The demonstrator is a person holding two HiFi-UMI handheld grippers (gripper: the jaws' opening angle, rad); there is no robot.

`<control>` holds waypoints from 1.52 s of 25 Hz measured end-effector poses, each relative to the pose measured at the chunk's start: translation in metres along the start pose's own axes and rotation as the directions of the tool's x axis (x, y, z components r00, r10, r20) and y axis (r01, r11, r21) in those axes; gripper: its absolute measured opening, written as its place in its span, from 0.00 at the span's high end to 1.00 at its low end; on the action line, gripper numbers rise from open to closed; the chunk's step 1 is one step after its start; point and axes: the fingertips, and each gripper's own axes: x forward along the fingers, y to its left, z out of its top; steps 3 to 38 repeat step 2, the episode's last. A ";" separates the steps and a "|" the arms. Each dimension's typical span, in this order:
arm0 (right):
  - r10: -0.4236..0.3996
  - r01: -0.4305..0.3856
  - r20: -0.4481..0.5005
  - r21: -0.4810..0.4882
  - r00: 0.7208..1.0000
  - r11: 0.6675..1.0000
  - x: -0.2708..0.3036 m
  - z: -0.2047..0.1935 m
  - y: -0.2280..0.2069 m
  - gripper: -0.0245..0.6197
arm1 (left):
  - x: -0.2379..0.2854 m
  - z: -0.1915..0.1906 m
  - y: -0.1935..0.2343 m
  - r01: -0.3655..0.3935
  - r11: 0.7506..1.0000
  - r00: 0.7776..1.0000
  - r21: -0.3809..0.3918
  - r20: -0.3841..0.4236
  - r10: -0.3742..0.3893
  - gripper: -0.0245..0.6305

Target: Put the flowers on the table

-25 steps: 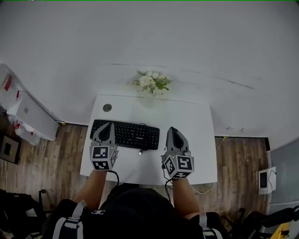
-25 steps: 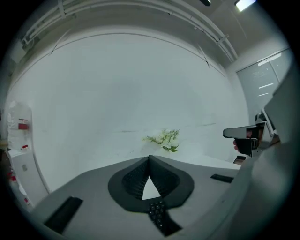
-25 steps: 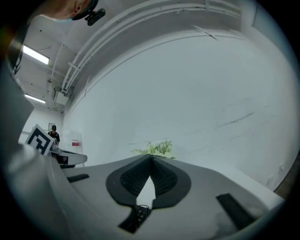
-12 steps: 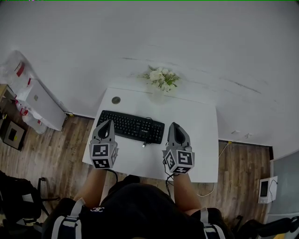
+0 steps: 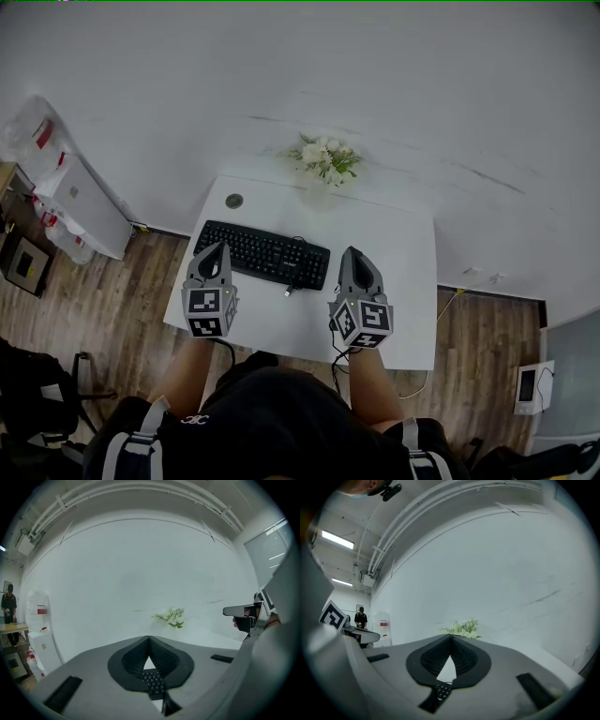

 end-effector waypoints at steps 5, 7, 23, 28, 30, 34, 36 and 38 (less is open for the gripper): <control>0.001 -0.001 -0.004 -0.002 1.000 1.000 0.001 -0.001 0.000 0.96 | 0.002 -0.001 0.000 0.000 1.000 1.000 -0.001 -0.005 0.000 0.96; 0.001 -0.001 -0.004 -0.002 1.000 1.000 0.001 -0.001 0.000 0.96 | 0.002 -0.001 0.000 0.000 1.000 1.000 -0.001 -0.005 0.000 0.96; 0.001 -0.001 -0.004 -0.002 1.000 1.000 0.001 -0.001 0.000 0.96 | 0.002 -0.001 0.000 0.000 1.000 1.000 -0.001 -0.005 0.000 0.96; 0.001 -0.001 -0.004 -0.002 1.000 1.000 0.001 -0.001 0.000 0.96 | 0.002 -0.001 0.000 0.000 1.000 1.000 -0.001 -0.005 0.000 0.96; 0.001 -0.001 -0.004 -0.002 1.000 1.000 0.001 -0.001 0.000 0.96 | 0.002 -0.001 0.000 0.000 1.000 1.000 -0.001 -0.005 0.000 0.96; 0.001 -0.001 -0.004 -0.002 1.000 1.000 0.001 -0.001 0.000 0.96 | 0.002 -0.001 0.000 0.000 1.000 1.000 -0.001 -0.005 0.000 0.96; 0.001 -0.001 -0.004 -0.002 1.000 1.000 0.001 -0.001 0.000 0.96 | 0.002 -0.001 0.000 0.000 1.000 1.000 -0.001 -0.005 0.000 0.96; 0.001 -0.001 -0.004 -0.002 1.000 1.000 0.001 -0.001 0.000 0.96 | 0.002 -0.001 0.000 0.000 1.000 1.000 -0.001 -0.005 0.000 0.96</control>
